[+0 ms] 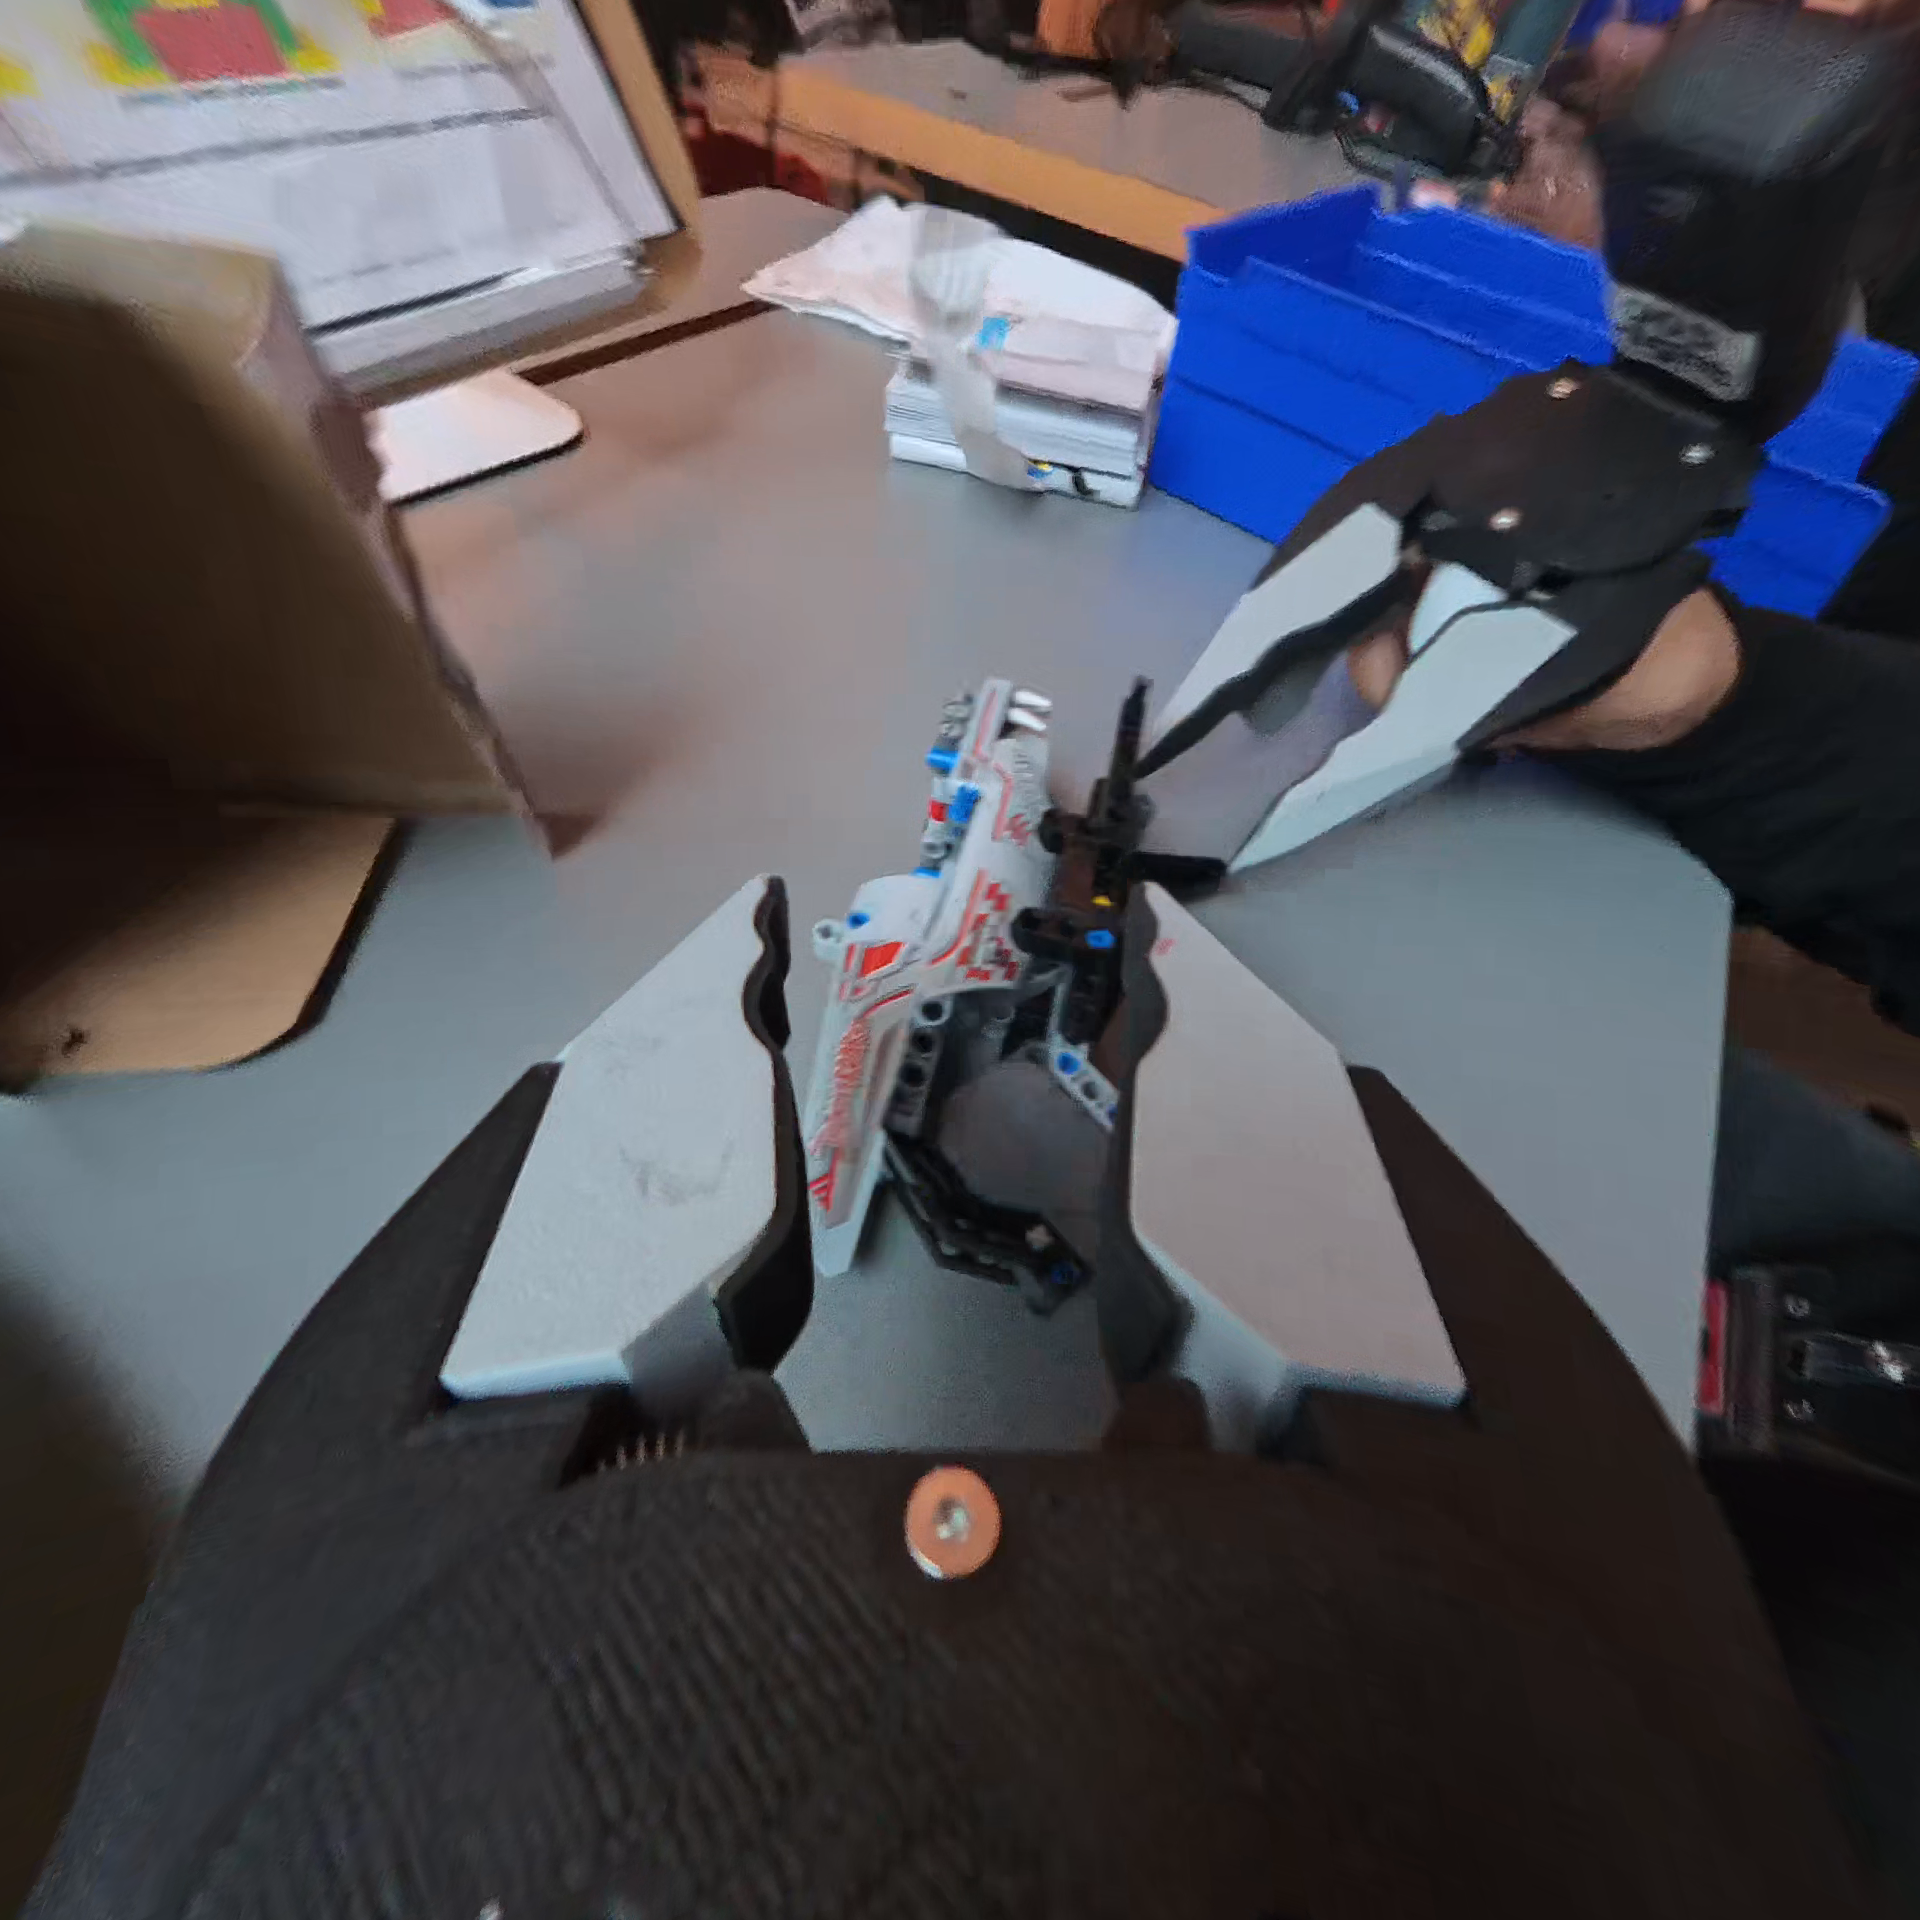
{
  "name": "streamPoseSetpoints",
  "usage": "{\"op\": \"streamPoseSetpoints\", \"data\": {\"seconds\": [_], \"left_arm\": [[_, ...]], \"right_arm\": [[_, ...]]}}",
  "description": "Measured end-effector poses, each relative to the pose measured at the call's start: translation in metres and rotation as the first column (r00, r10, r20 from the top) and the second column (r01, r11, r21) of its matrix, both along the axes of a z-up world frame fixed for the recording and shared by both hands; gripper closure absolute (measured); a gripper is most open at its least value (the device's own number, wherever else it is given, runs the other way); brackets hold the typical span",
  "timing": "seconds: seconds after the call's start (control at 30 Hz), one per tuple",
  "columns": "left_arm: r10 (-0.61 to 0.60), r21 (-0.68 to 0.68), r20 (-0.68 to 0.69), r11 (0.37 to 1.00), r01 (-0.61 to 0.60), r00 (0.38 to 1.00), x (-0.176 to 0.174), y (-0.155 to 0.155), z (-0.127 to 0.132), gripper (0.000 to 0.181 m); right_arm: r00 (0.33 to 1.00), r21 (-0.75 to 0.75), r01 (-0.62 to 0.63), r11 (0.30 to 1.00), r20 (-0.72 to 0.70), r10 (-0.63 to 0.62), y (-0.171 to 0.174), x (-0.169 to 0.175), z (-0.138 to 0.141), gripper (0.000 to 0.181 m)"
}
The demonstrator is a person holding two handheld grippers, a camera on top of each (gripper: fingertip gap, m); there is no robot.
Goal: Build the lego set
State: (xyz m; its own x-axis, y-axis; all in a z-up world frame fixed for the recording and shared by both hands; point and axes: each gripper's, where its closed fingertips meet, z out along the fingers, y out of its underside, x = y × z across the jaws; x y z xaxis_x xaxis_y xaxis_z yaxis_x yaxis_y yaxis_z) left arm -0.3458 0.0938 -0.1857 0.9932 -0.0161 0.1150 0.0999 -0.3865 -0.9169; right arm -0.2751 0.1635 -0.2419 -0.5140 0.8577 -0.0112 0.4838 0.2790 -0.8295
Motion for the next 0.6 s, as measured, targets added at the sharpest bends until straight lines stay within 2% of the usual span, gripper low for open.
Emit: {"op": "streamPoseSetpoints", "data": {"seconds": [0.07, 0.17, 0.23, 0.3, 0.37, 0.43, 0.5, 0.57, 0.6], "left_arm": [[-0.029, -0.093, -0.044, 0.995, 0.025, 0.999, 0.01, 0.002, 0.003, 0.107], [-0.085, -0.155, -0.09, 0.985, 0.07, 0.992, 0.026, 0.016, 0.008, 0.113], [-0.125, -0.231, -0.107, 0.968, 0.098, 0.986, 0.034, 0.027, 0.001, 0.112], [-0.168, -0.347, -0.124, 0.931, 0.116, 0.978, 0.039, 0.035, -0.016, 0.11], [-0.18, -0.443, -0.18, 0.893, 0.083, 0.967, 0.032, 0.039, -0.033, 0.109], [-0.183, -0.511, -0.237, 0.859, 0.038, 0.954, 0.023, 0.041, -0.046, 0.112], [-0.206, -0.558, -0.224, 0.828, 0.048, 0.952, 0.025, 0.041, -0.058, 0.119], [-0.212, -0.562, -0.263, 0.827, 0.029, 0.941, 0.023, 0.044, -0.061, 0.119], [-0.212, -0.57, -0.272, 0.821, 0.02, 0.939, 0.022, 0.044, -0.062, 0.12]], "right_arm": [[0.999, 0.064, 0.007, 0.998, 0.041, -0.01, -0.005, 0.002, -0.011, 0.14], [0.997, 0.167, 0.028, 0.986, 0.061, -0.038, -0.006, -0.003, -0.021, 0.141], [0.998, 0.175, 0.028, 0.984, 0.044, -0.036, -0.011, -0.006, -0.019, 0.145], [0.999, 0.171, 0.039, 0.985, 0.003, -0.04, -0.011, -0.007, -0.013, 0.148], [0.997, 0.128, 0.066, 0.99, -0.043, -0.061, -0.01, -0.01, -0.003, 0.159], [0.995, 0.065, 0.1, 0.993, -0.032, -0.098, -0.007, -0.016, 0.0, 0.162], [0.994, 0.017, 0.107, 0.994, 0.001, -0.107, -0.007, -0.02, -0.001, 0.163], [0.995, 0.008, 0.097, 0.995, 0.025, -0.097, -0.009, -0.023, -0.003, 0.177], [0.995, 0.013, 0.095, 0.995, 0.031, -0.095, -0.01, -0.024, -0.004, 0.178]]}}
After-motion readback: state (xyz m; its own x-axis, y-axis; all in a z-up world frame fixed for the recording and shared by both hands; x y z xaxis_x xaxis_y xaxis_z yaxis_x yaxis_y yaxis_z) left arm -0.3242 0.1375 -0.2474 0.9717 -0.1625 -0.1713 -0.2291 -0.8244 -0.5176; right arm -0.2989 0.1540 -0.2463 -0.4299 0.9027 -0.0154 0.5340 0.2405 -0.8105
